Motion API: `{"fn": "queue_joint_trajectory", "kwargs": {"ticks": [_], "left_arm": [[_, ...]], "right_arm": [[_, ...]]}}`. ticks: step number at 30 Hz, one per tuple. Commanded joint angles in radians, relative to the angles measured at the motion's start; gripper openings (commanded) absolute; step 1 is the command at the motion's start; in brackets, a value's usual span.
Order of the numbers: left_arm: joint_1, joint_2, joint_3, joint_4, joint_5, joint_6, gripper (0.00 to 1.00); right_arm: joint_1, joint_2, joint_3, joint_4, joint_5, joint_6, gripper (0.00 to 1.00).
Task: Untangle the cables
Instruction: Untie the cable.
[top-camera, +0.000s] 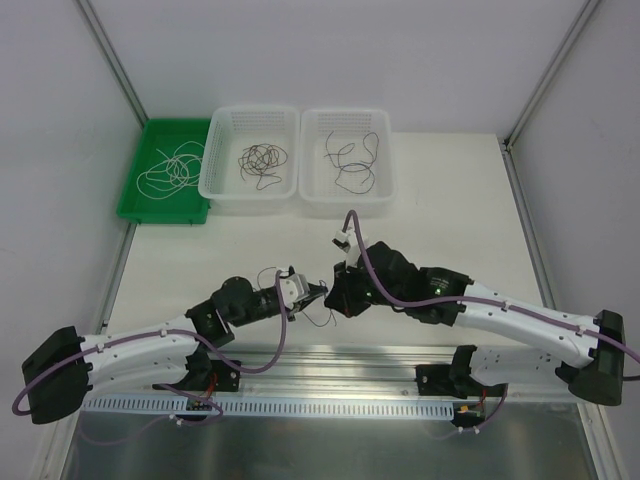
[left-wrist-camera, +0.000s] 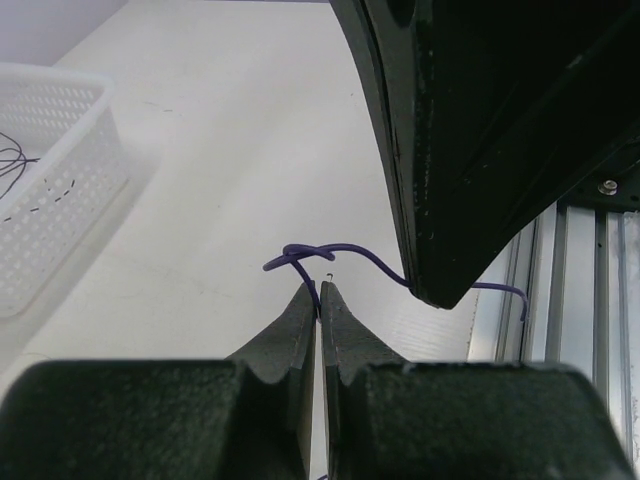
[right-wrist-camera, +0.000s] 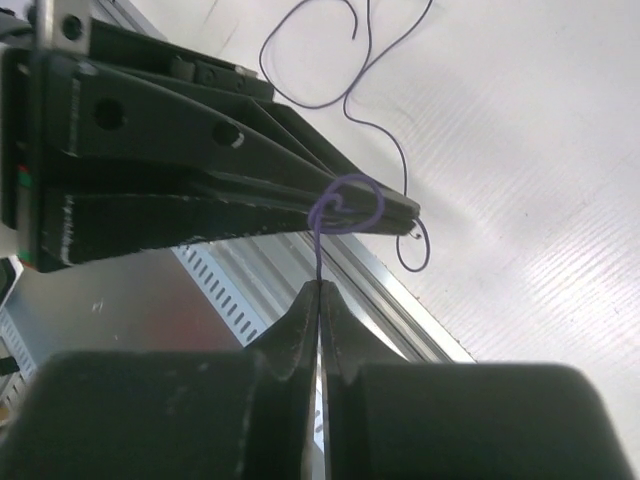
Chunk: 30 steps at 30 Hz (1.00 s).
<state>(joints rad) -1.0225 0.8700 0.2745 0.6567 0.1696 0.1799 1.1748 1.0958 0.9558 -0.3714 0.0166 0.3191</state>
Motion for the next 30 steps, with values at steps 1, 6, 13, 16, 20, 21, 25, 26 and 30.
{"fn": "queue_joint_trajectory", "kwargs": {"ticks": [1,6,13,16,20,21,25,26,30], "left_arm": [[-0.013,-0.045,0.023,-0.017,-0.005,0.049,0.0],[-0.013,-0.046,0.038,-0.052,0.048,0.07,0.0],[-0.024,0.023,0.078,-0.074,0.117,0.07,0.0],[-0.024,0.017,0.08,-0.081,0.108,0.081,0.0],[-0.024,-0.011,0.084,-0.118,0.096,0.107,0.0],[-0.022,-0.015,0.086,-0.14,0.097,0.124,0.0],[-0.024,-0.037,0.106,-0.21,0.126,0.161,0.0],[-0.024,-0.035,0.109,-0.227,0.14,0.168,0.0],[-0.024,-0.045,0.117,-0.285,0.13,0.211,0.0]], "right_arm": [[-0.02,0.003,0.051,-0.049,-0.062,-0.046,0.01],[-0.027,0.007,0.06,-0.058,-0.096,-0.081,0.01],[-0.027,0.013,0.055,-0.029,-0.076,-0.101,0.01],[-0.029,0.03,0.061,-0.043,-0.086,-0.118,0.01],[-0.029,0.044,0.055,-0.052,-0.113,-0.129,0.01],[-0.027,0.047,0.052,-0.054,-0.112,-0.13,0.01],[-0.038,0.044,0.043,-0.067,-0.106,-0.143,0.01],[-0.04,0.039,0.043,-0.075,-0.103,-0.149,0.01],[-0.055,0.029,0.054,-0.104,-0.103,-0.169,0.01]]}}
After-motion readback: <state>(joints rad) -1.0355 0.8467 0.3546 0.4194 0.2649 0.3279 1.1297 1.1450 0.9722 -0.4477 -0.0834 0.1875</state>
